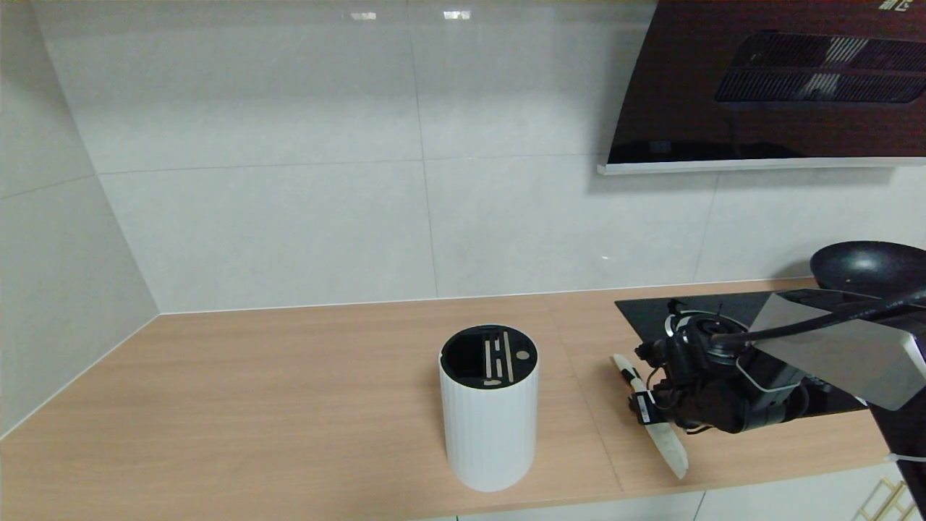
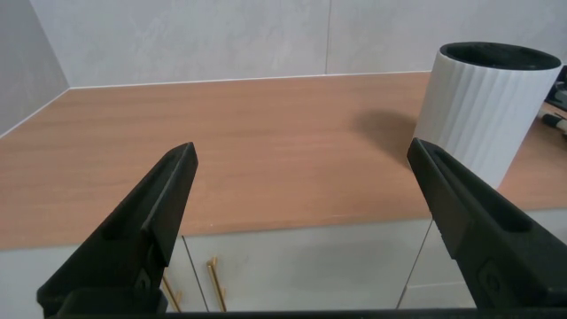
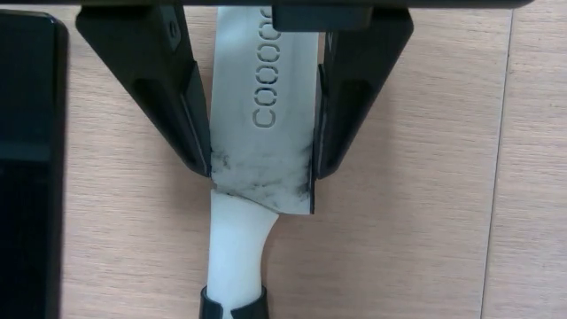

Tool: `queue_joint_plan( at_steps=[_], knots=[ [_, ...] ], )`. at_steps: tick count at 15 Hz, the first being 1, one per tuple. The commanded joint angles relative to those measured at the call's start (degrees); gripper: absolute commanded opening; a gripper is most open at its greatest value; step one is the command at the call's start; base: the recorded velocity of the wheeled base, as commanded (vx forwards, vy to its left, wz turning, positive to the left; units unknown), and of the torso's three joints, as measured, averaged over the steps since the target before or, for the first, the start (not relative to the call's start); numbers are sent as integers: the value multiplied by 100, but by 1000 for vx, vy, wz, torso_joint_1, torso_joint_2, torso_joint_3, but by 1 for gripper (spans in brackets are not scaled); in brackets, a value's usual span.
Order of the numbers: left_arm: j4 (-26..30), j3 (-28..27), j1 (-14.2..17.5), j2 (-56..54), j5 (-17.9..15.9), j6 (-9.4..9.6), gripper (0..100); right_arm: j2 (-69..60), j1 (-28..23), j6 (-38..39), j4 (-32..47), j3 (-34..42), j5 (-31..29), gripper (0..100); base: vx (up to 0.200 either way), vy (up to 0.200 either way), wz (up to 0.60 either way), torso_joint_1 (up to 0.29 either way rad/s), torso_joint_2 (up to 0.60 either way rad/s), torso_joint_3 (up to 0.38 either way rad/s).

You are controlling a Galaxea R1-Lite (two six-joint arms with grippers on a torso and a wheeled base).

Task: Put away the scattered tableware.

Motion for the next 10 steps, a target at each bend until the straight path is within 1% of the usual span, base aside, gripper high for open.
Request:
queue_joint_plan(
  at_steps=[1, 4, 6, 8, 10],
  knots=[
    [6, 1, 1, 2, 1, 0, 100, -76, 1, 30, -29, 23, 3, 0, 0, 0, 0, 0, 0, 0],
    [-3, 1, 1, 2, 1, 0, 100, -586, 1, 329, -29, 260, 3, 0, 0, 0, 0, 0, 0, 0],
    [-3, 1, 1, 2, 1, 0, 100, -1605, 10, 452, -29, 770, 38, 0, 0, 0, 0, 0, 0, 0],
    [6, 1, 1, 2, 1, 0, 100, -2265, 115, 531, -11, 999, 56, 0, 0, 0, 0, 0, 0, 0],
    [-3, 1, 1, 2, 1, 9, 100, -2915, 344, 628, 6, 1262, 73, 0, 0, 0, 0, 0, 0, 0]
  ],
)
